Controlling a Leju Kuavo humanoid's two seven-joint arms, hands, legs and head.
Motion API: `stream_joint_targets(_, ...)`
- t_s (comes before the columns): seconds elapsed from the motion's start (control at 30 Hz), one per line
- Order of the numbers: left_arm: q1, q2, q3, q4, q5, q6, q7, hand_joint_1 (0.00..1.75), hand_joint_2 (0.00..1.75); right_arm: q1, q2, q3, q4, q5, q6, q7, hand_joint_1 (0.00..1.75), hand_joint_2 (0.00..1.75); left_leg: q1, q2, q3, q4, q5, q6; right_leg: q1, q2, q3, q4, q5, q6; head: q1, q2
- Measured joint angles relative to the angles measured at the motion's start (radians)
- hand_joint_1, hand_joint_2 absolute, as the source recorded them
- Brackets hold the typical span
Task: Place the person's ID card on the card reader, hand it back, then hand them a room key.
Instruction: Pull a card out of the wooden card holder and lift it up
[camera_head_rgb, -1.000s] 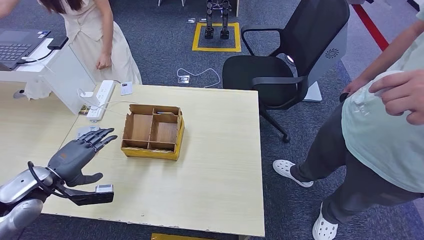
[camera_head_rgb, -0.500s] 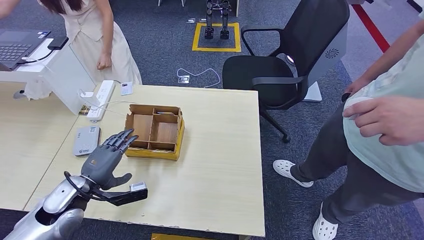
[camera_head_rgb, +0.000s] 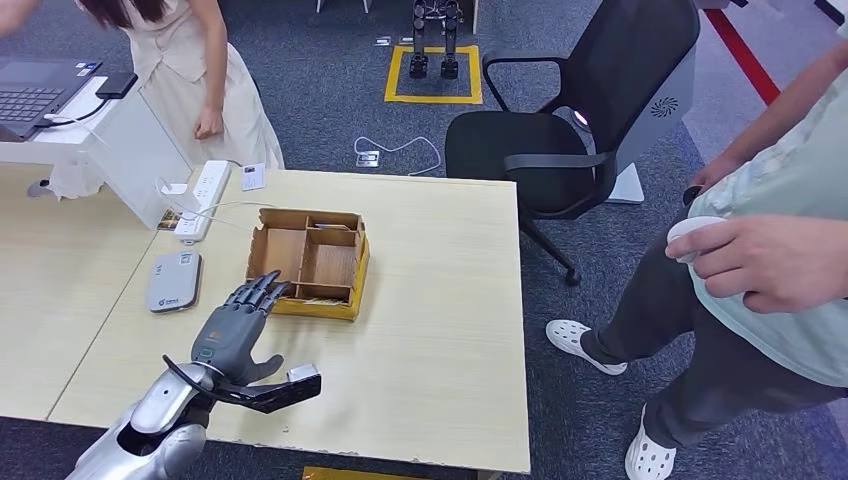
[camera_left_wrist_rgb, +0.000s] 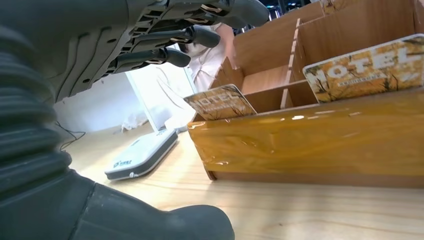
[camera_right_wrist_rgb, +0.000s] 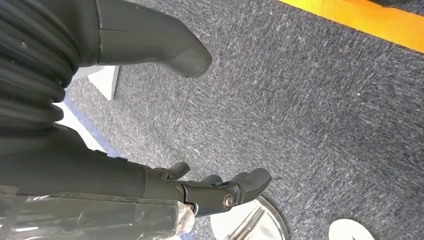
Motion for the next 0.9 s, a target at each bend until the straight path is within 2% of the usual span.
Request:
stream_joint_targets(0.2, 0.0, -0.021, 0.0, 0.024, -0.013, 0.004, 0.006, 0.0, 1.75, 0.006, 0.002, -0.015, -0.003, 0.015, 0.008, 0.003, 0.0, 1.75, 0.0, 0.0, 0.0, 0.0, 0.0, 0.0, 0.0, 0.0, 0.0, 0.0, 0.0, 0.0, 0.0, 0.0)
stream_joint_targets(0.47, 0.0, -0.056, 0.013, 0.059, -0.093, 0.04, 0.062, 0.0, 1.75, 0.026, 0.006, -0.053, -0.018, 0.058, 0.026, 0.012, 0.0, 1.75, 0.0, 0.0, 0.0, 0.0, 0.0, 0.0, 0.0, 0.0, 0.0, 0.0, 0.0, 0.0, 0.0, 0.0)
stream_joint_targets(0.9, 0.001, -0.099, 0.049, 0.077, -0.132, 0.085, 0.064, 0.0, 1.75, 0.057, 0.014, -0.125, -0.038, 0.126, 0.063, 0.022, 0.0, 1.75, 0.0, 0.0, 0.0, 0.0, 0.0, 0.0, 0.0, 0.0, 0.0, 0.0, 0.0, 0.0, 0.0, 0.0)
